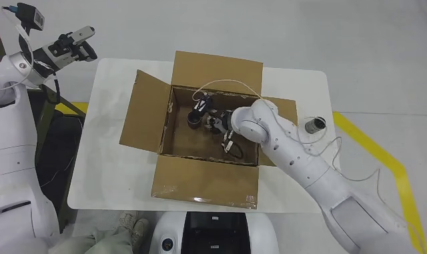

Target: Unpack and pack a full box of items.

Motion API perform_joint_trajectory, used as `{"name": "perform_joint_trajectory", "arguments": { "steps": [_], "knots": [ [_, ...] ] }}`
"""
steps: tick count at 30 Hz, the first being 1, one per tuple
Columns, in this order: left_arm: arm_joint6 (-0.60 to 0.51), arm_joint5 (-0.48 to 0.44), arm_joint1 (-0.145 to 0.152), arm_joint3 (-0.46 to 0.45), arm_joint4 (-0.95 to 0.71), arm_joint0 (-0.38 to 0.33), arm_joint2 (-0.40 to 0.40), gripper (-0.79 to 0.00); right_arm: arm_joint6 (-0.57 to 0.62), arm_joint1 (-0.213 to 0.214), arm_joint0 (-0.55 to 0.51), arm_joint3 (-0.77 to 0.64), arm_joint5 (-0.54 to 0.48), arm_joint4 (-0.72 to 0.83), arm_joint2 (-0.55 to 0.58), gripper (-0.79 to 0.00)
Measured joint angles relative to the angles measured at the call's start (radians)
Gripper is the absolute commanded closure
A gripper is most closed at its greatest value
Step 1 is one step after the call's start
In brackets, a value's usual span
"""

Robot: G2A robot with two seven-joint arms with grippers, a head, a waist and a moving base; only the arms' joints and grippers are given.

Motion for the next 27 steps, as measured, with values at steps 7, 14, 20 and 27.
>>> {"name": "perform_joint_trajectory", "arguments": {
  "steps": [7, 14, 20, 27],
  "knots": [
    [0.0, 0.0, 0.0, 0.0, 0.0, 0.0, 0.0, -0.785, 0.041, 0.044, -0.096, -0.196, -0.014, -0.062, 0.088, 0.0],
    [0.0, 0.0, 0.0, 0.0, 0.0, 0.0, 0.0, -0.785, 0.049, 0.084, -0.207, -0.383, -0.012, -0.111, 0.192, 0.0],
    [0.0, 0.0, 0.0, 0.0, 0.0, 0.0, 0.0, -0.785, 0.042, 0.12, -0.331, -0.565, -0.019, -0.133, 0.315, 0.0],
    [0.0, 0.0, 0.0, 0.0, 0.0, 0.0, 0.0, -0.785, -0.005, 0.153, -0.489, -0.73, -0.021, -0.158, 0.464, 0.0]
  ]
}}
